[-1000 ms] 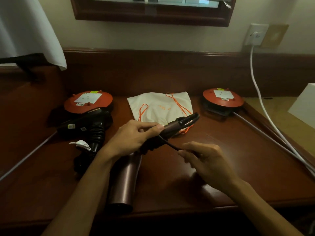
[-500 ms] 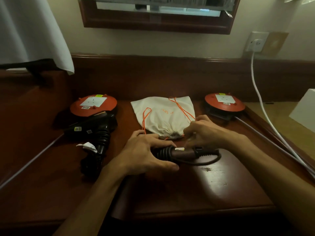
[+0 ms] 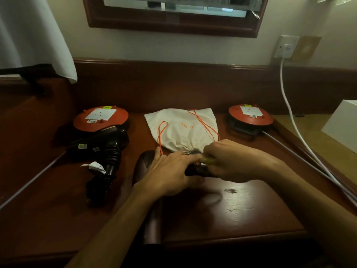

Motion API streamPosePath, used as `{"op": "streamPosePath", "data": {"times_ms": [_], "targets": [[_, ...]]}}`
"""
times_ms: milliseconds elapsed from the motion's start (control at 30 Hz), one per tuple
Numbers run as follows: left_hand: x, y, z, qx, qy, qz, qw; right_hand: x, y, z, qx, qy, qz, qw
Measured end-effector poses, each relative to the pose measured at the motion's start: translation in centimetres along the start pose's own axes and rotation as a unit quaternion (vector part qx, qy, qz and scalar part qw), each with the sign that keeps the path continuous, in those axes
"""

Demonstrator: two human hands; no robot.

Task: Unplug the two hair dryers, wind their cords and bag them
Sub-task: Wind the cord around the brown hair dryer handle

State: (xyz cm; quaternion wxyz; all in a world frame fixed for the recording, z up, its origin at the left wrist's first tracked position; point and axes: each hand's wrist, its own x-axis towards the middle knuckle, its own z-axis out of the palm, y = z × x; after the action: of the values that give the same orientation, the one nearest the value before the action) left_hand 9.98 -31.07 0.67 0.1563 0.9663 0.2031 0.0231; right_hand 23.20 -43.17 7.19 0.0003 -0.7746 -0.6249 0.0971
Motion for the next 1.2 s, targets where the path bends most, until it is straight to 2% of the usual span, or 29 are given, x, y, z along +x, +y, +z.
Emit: {"op": "streamPosePath", "data": {"times_ms": [133, 267, 333, 500, 533, 567, 633, 733, 800, 867, 1000, 1100, 1133, 1167, 1200], "targets": [[0.4, -0.4, 0.5, -0.013, 0.003, 0.017, 1.0, -1.2, 1.1, 0.6, 0.096, 0.066, -0.004, 0.993], [0.5, -0.9, -0.1, -0.045, 0.061, 0.024, 0.997, -3.0, 2.8, 2.4, 0.242, 0.156, 0.029, 0.957], [0.3, -1.1, -0.2, -0.047, 0.067, 0.022, 0.996, -3.5, 3.3, 3.5, 0.274, 0.207, 0.025, 0.939], [-0.1, -1.2, -0.3, -0.055, 0.059, 0.045, 0.996, -3.6, 4.7, 3.2, 0.322, 0.263, -0.002, 0.909], [-0.2, -1.4, -0.4, -0.07, 0.064, 0.048, 0.994, -3.4, 5.2, 3.1, 0.372, 0.276, 0.004, 0.886], [-0.3, -1.4, -0.5, -0.084, 0.069, 0.052, 0.993, -3.2, 5.7, 3.1, 0.451, 0.284, 0.012, 0.846], [-0.4, -1.2, -0.5, -0.097, 0.077, 0.062, 0.99, -2.4, 6.6, 3.4, 0.627, 0.283, 0.008, 0.726], [-0.7, -0.7, -0.3, -0.126, 0.097, 0.07, 0.985, -1.0, 7.9, 4.3, 0.781, 0.283, 0.001, 0.557], [-1.1, -0.3, -0.2, -0.143, 0.113, 0.067, 0.981, -0.5, 7.8, 4.8, 0.832, 0.276, 0.014, 0.481], [-1.5, -0.1, 0.2, -0.136, 0.133, 0.049, 0.981, 0.2, 7.4, 5.4, 0.861, 0.276, 0.058, 0.423], [-2.1, 0.7, 1.0, -0.148, 0.183, 0.012, 0.972, 1.3, 6.9, 7.1, 0.871, 0.293, 0.163, 0.358], [-2.3, 0.9, 1.2, -0.181, 0.245, -0.013, 0.952, 1.2, 6.3, 8.1, 0.896, 0.3, 0.139, 0.298], [-2.3, 0.9, 1.3, -0.184, 0.255, -0.022, 0.949, 0.9, 6.1, 8.4, 0.9, 0.304, 0.114, 0.292], [-2.3, 0.9, 1.3, -0.184, 0.259, -0.033, 0.948, 0.7, 5.9, 8.8, 0.897, 0.305, 0.088, 0.306], [-2.3, 1.0, 1.2, -0.185, 0.263, -0.045, 0.946, 0.4, 5.9, 9.2, 0.888, 0.306, 0.065, 0.337]]}}
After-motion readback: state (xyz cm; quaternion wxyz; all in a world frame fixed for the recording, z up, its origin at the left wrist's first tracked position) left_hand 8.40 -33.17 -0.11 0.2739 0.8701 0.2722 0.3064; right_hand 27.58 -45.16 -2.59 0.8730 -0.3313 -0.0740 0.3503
